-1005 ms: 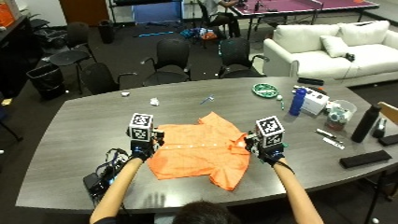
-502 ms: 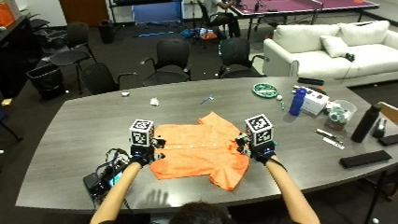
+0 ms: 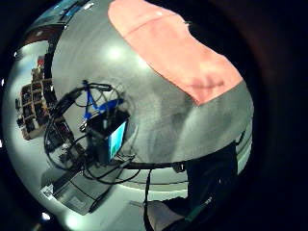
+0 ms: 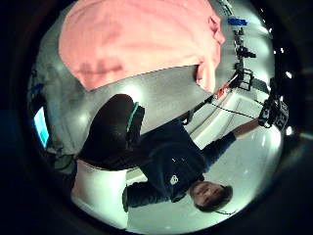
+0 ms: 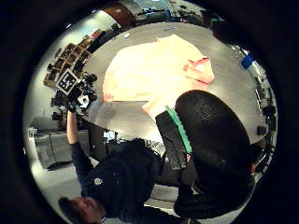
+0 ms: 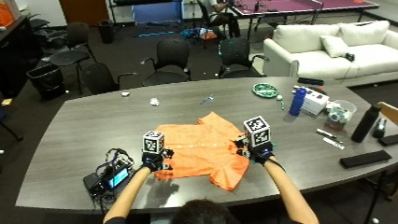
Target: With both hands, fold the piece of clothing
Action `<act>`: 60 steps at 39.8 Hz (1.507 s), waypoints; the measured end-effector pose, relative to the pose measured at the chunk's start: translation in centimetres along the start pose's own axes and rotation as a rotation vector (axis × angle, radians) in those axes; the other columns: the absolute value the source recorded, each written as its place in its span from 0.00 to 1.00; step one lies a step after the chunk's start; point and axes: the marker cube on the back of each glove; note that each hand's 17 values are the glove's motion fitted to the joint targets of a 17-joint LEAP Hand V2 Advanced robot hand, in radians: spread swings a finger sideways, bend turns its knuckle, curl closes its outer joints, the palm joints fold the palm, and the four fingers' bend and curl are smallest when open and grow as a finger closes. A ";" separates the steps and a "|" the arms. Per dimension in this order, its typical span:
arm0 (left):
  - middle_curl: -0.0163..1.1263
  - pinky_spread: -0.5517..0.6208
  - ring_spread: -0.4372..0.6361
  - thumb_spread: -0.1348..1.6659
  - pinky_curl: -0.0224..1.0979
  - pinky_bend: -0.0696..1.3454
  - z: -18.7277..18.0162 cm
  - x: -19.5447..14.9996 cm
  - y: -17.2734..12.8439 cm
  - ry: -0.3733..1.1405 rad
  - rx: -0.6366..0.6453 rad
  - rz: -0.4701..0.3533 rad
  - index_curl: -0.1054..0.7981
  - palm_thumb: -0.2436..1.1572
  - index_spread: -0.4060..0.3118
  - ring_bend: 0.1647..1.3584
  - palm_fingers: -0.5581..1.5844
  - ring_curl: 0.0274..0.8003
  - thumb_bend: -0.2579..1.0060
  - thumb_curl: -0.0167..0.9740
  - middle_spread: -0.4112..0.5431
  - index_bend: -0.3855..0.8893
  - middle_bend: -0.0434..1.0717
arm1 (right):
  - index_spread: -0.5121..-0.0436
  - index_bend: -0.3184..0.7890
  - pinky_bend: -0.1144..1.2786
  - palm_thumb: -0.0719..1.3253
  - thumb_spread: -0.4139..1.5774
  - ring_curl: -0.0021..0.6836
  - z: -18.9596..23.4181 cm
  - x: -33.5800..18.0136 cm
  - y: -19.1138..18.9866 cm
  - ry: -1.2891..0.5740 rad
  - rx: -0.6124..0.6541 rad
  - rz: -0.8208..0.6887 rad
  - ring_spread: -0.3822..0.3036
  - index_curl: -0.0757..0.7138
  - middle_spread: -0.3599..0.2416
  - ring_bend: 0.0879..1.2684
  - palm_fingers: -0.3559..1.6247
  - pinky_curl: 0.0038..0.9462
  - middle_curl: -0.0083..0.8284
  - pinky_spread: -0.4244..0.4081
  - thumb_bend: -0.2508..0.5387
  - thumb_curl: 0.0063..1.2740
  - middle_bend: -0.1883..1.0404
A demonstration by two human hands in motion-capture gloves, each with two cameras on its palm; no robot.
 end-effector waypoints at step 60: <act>0.44 0.26 0.18 0.75 0.37 0.22 0.1 2.8 -7.5 0.107 0.397 0.172 0.65 0.74 0.23 0.18 0.78 0.45 0.21 0.49 0.19 0.45 0.32 | 0.53 0.35 0.36 0.44 0.82 0.54 13.9 -7.3 -5.1 -0.207 -0.440 -0.169 0.42 0.40 0.49 0.33 0.45 0.38 0.46 0.60 0.32 0.25 0.36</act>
